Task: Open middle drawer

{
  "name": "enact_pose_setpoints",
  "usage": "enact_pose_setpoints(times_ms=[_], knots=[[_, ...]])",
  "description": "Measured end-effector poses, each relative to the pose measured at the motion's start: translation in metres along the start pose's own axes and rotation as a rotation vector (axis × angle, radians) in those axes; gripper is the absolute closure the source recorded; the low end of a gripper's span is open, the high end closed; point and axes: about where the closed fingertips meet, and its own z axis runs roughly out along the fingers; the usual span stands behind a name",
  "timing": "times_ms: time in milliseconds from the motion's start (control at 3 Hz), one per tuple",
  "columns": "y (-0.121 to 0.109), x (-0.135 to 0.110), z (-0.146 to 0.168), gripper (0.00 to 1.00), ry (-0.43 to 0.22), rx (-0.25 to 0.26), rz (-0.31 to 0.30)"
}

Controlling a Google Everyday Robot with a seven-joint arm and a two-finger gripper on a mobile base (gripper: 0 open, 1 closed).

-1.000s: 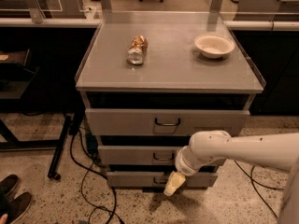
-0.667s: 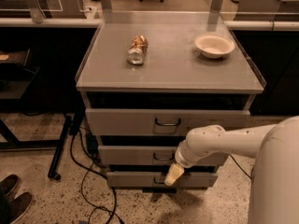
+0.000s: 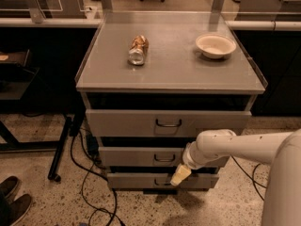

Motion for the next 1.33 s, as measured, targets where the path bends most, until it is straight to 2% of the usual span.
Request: enact_pose_setpoints(times_ms=[333, 1000, 1333], knots=[[-0.017, 0.027, 0.018, 0.00, 0.027, 0.013, 0.047], [-0.024, 0.026, 0.026, 0.00, 0.030, 0.016, 0.006], [-0.002, 0.038, 0.027, 0.00, 0.061, -0.036, -0.021]])
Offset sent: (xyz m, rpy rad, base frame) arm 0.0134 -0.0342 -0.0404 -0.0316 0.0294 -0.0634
